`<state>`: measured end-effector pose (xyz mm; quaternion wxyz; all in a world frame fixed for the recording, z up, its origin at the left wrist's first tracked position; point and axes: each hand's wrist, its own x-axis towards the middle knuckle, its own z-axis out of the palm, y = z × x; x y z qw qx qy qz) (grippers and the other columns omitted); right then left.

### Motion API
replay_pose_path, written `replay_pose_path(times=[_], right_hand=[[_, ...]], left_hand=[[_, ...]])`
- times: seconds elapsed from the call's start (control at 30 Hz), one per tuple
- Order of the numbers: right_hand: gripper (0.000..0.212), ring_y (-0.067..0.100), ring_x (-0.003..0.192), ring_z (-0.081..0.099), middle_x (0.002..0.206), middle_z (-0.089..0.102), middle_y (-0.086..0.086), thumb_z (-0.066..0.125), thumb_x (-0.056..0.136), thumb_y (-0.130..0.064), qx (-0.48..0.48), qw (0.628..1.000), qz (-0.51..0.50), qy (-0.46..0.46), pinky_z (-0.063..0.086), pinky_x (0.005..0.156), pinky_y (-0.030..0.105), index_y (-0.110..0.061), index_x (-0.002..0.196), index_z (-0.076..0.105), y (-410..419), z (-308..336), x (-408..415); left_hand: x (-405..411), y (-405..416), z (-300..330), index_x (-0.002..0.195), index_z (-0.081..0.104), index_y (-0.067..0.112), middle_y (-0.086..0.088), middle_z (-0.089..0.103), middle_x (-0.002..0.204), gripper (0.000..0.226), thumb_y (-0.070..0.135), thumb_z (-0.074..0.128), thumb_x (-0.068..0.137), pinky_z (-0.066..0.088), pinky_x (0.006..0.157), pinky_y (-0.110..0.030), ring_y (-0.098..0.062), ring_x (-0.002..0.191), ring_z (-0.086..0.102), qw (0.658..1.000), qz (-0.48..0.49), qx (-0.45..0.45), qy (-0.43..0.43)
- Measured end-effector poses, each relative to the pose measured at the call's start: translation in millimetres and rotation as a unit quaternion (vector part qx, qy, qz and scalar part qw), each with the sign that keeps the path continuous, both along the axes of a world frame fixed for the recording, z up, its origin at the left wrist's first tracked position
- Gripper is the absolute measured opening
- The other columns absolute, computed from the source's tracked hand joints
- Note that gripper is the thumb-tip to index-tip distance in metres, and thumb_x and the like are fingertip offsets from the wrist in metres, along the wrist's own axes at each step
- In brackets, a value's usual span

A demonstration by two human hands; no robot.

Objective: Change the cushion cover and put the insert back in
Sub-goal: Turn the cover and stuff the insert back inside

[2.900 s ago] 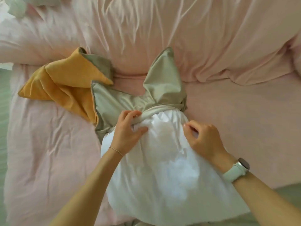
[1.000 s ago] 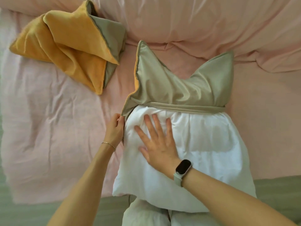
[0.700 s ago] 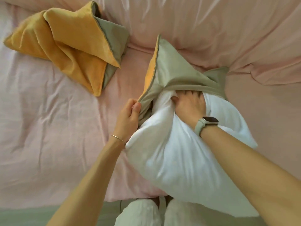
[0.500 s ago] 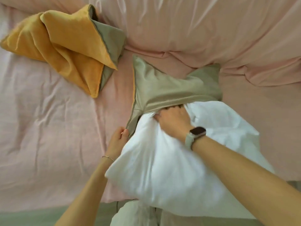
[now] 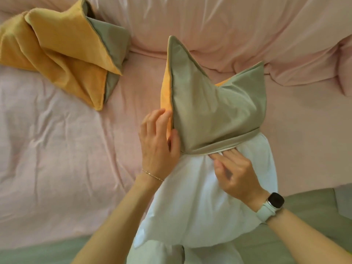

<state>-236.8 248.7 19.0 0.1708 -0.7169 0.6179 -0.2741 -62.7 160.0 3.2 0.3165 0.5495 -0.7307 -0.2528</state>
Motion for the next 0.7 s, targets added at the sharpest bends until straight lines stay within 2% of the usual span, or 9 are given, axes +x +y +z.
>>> replay_pose_path(times=[0.07,0.13,0.2,0.27,0.33,0.43,0.5,0.6,0.7], right_hand=[[0.032,0.020,0.104,0.058,0.107,0.064,0.005,0.041,0.092,-0.012,0.054,0.995,0.010,-0.085,0.044,0.095,0.029,-0.004,0.114,0.063,4,5,-14],[0.034,0.021,0.121,0.051,0.124,0.058,0.007,0.042,0.092,-0.014,0.102,0.987,0.031,-0.123,0.037,0.104,0.029,-0.006,0.121,0.058,4,3,-23],[0.033,0.022,0.120,0.053,0.122,0.061,0.010,0.043,0.092,-0.015,0.077,0.995,0.017,-0.067,0.042,0.101,0.032,-0.005,0.117,0.062,9,-2,-34],[0.032,0.020,0.109,0.059,0.110,0.067,0.008,0.044,0.090,-0.013,0.029,0.999,-0.032,-0.011,0.049,0.089,0.036,-0.004,0.110,0.066,15,-10,-46],[0.033,0.020,0.108,0.055,0.109,0.067,0.009,0.042,0.090,-0.012,0.015,0.996,-0.080,0.022,0.046,0.088,0.039,-0.002,0.113,0.064,19,-20,-60],[0.043,0.024,0.121,0.041,0.129,0.054,0.015,0.039,0.089,-0.020,0.069,0.981,-0.167,0.065,0.031,0.102,0.037,-0.004,0.127,0.054,17,-42,-84],[0.052,0.022,0.132,0.030,0.143,0.040,0.014,0.037,0.090,-0.029,0.147,0.960,-0.240,0.002,0.019,0.109,0.030,-0.009,0.138,0.042,13,-51,-95],[0.059,0.018,0.141,0.016,0.152,0.023,0.006,0.034,0.091,-0.035,0.234,0.907,-0.326,-0.130,0.011,0.115,0.029,-0.013,0.145,0.027,13,-60,-109],[0.050,0.016,0.142,0.017,0.153,0.021,0.004,0.039,0.099,-0.025,0.270,0.872,-0.351,-0.209,0.014,0.114,0.027,-0.014,0.146,0.024,19,-65,-117]], left_hand=[[-15,10,4,0.135,0.036,0.018,-0.019,0.038,0.138,0.052,0.033,0.050,0.087,0.030,0.108,-0.039,-0.035,0.129,0.036,0.998,-0.052,0.009,-0.023],[-21,10,1,0.141,0.031,0.028,-0.012,0.029,0.148,0.057,0.042,0.048,0.089,0.039,0.099,-0.037,-0.029,0.133,0.037,0.993,-0.051,0.079,-0.070],[-22,-3,-14,0.144,0.028,0.027,-0.006,0.021,0.153,0.054,0.034,0.045,0.093,0.043,0.092,-0.037,-0.025,0.132,0.038,0.977,0.006,0.193,-0.093],[-12,-24,-29,0.141,0.035,0.014,-0.013,0.024,0.151,0.048,0.018,0.044,0.095,0.038,0.094,-0.040,-0.030,0.132,0.036,0.954,0.092,0.270,-0.089],[-7,-37,-31,0.130,0.048,0.003,-0.023,0.036,0.141,0.042,0.010,0.045,0.089,0.039,0.093,-0.045,-0.037,0.127,0.040,0.961,0.128,0.218,-0.112],[-29,-34,-23,0.111,0.062,0.003,-0.020,0.056,0.116,0.034,0.014,0.045,0.083,0.042,0.086,-0.042,-0.040,0.105,0.052,0.989,0.051,0.042,-0.136],[-59,-22,-15,0.099,0.066,0.008,-0.012,0.062,0.100,0.025,0.013,0.048,0.083,0.041,0.077,-0.037,-0.031,0.091,0.053,0.991,-0.058,-0.035,-0.118],[-105,-6,-18,0.091,0.069,0.014,-0.002,0.064,0.083,0.021,0.014,0.049,0.085,0.038,0.065,-0.033,-0.021,0.079,0.048,0.970,-0.208,-0.063,-0.112],[-135,-5,-30,0.084,0.071,0.017,0.001,0.063,0.080,0.022,0.016,0.049,0.084,0.035,0.063,-0.029,-0.022,0.072,0.052,0.956,-0.235,-0.056,-0.168]])
